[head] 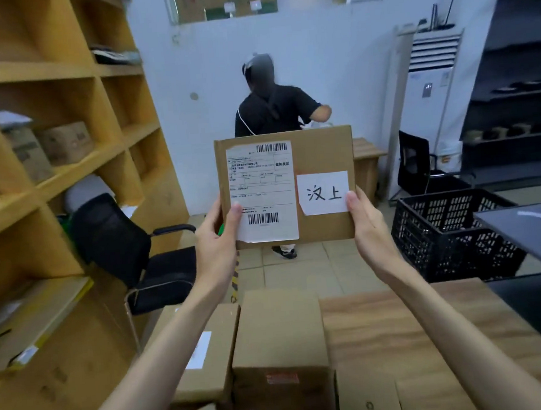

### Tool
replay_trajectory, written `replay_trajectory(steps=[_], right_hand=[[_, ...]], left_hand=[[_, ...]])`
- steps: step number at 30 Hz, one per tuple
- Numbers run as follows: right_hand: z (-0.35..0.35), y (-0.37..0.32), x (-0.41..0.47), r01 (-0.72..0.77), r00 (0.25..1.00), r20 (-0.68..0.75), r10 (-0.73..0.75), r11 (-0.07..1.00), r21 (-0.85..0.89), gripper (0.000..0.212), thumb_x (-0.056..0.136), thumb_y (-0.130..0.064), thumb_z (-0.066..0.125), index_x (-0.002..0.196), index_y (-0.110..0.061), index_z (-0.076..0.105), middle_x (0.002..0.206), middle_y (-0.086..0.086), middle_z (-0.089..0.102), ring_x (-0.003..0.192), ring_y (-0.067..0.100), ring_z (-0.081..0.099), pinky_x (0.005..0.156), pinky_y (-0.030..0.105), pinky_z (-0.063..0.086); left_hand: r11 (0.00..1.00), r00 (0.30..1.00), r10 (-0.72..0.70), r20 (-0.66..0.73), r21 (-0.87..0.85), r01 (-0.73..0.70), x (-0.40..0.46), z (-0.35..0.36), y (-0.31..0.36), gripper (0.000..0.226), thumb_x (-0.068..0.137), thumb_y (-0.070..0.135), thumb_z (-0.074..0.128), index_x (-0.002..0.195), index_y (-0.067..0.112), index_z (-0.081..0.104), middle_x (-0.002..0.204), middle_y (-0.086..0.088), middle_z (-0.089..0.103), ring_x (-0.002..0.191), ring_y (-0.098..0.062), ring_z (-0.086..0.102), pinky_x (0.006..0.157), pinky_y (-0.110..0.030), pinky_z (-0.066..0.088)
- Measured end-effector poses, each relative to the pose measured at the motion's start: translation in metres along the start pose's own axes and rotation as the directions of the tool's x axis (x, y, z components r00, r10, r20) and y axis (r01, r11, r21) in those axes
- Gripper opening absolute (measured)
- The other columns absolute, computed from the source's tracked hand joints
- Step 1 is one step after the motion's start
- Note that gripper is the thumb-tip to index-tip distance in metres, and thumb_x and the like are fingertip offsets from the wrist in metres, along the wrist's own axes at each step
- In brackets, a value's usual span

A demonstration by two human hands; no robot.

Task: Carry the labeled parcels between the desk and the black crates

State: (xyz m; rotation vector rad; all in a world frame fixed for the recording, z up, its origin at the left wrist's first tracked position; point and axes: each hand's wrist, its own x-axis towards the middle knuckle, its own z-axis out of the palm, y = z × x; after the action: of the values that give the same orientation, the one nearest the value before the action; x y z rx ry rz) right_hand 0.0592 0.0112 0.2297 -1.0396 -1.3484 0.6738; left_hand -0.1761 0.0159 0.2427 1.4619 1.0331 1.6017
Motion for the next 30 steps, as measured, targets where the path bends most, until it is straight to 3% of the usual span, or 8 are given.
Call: replay_trajectory(steps=[3,6,10,19,21,24,27,30], right_hand=[[-0.008,-0.012,0.018,0.032,0.999,-0.009,-0.032,0.999,0.009,0.039,0.110,-0.035,0.031,0.143,-0.025,0.048,0.127,-0.026,0.061,0.120,-0.013,0.052,0.097,0.006,0.037],[-0.012,-0.021,0.030,0.054,0.998,-0.015,-0.054,0.998,0.011,0.039,0.110,-0.034,0.030,0.145,-0.024,0.044,0.122,-0.034,0.057,0.114,-0.022,0.050,0.090,-0.002,0.034],[-0.014,-0.021,0.032,0.072,0.997,0.002,-0.072,0.997,0.000,0.042,0.110,-0.033,0.029,0.147,-0.021,0.043,0.127,-0.026,0.058,0.118,-0.015,0.052,0.093,0.001,0.037],[-0.007,-0.024,0.028,0.066,0.998,-0.004,-0.066,0.998,-0.018,0.042,0.110,-0.032,0.029,0.147,-0.019,0.042,0.127,-0.022,0.058,0.113,-0.017,0.054,0.089,0.001,0.038],[-0.005,-0.025,0.029,0.074,0.997,-0.014,-0.074,0.997,-0.027,0.044,0.109,-0.035,0.029,0.148,-0.018,0.042,0.128,-0.019,0.060,0.114,-0.014,0.054,0.093,0.005,0.041],[-0.001,-0.029,0.035,0.069,0.997,-0.030,-0.070,0.997,-0.024,0.049,0.108,-0.042,0.031,0.149,-0.019,0.042,0.134,-0.012,0.061,0.123,-0.001,0.054,0.110,0.026,0.042],[0.009,-0.037,0.044,0.083,0.996,-0.017,-0.082,0.997,0.012,0.048,0.107,-0.044,0.033,0.146,-0.019,0.045,0.131,-0.011,0.063,0.122,0.003,0.057,0.109,0.034,0.045],[0.030,-0.045,0.056,0.102,0.994,0.023,-0.104,0.993,0.054,0.044,0.109,-0.035,0.033,0.147,-0.016,0.044,0.128,-0.014,0.063,0.114,-0.009,0.058,0.094,0.010,0.045]], left_hand=[[0.999,0.999,0.046,0.000,-0.015,-0.046,0.015,0.009,0.010,0.042,0.104,0.031,0.054,0.145,0.022,0.054,0.128,0.010,0.070,0.118,-0.007,0.066,0.093,-0.026,0.058],[0.998,0.998,0.064,-0.009,-0.028,-0.064,0.025,0.016,0.016,0.045,0.104,0.028,0.053,0.147,0.016,0.051,0.130,0.005,0.069,0.114,-0.006,0.067,0.082,-0.020,0.058],[0.998,0.998,0.067,-0.022,-0.021,-0.067,0.028,0.019,0.015,0.046,0.104,0.029,0.051,0.149,0.017,0.049,0.133,0.004,0.066,0.110,0.002,0.066,0.076,-0.015,0.057],[0.998,0.999,0.041,-0.027,-0.053,-0.042,0.027,0.011,0.017,0.046,0.105,0.026,0.051,0.150,0.019,0.047,0.132,0.006,0.065,0.107,0.003,0.067,0.075,-0.016,0.057],[0.997,0.999,0.040,-0.031,-0.060,-0.042,0.029,0.009,0.020,0.045,0.104,0.025,0.052,0.149,0.022,0.048,0.126,0.014,0.066,0.105,0.005,0.067,0.074,-0.015,0.057],[0.997,0.998,0.044,-0.046,-0.064,-0.046,0.035,0.002,0.025,0.052,0.102,0.024,0.058,0.151,0.027,0.042,0.114,0.025,0.065,0.102,0.007,0.068,0.075,-0.016,0.057],[0.997,0.998,0.037,-0.053,-0.061,-0.040,0.042,-0.010,0.033,0.053,0.100,0.026,0.061,0.150,0.023,0.046,0.117,0.021,0.068,0.107,0.000,0.068,0.079,-0.019,0.058],[0.998,0.997,0.026,-0.072,-0.047,-0.030,0.048,-0.031,0.044,0.047,0.100,0.027,0.060,0.146,0.026,0.051,0.122,0.011,0.071,0.111,-0.008,0.070,0.084,-0.026,0.061]])
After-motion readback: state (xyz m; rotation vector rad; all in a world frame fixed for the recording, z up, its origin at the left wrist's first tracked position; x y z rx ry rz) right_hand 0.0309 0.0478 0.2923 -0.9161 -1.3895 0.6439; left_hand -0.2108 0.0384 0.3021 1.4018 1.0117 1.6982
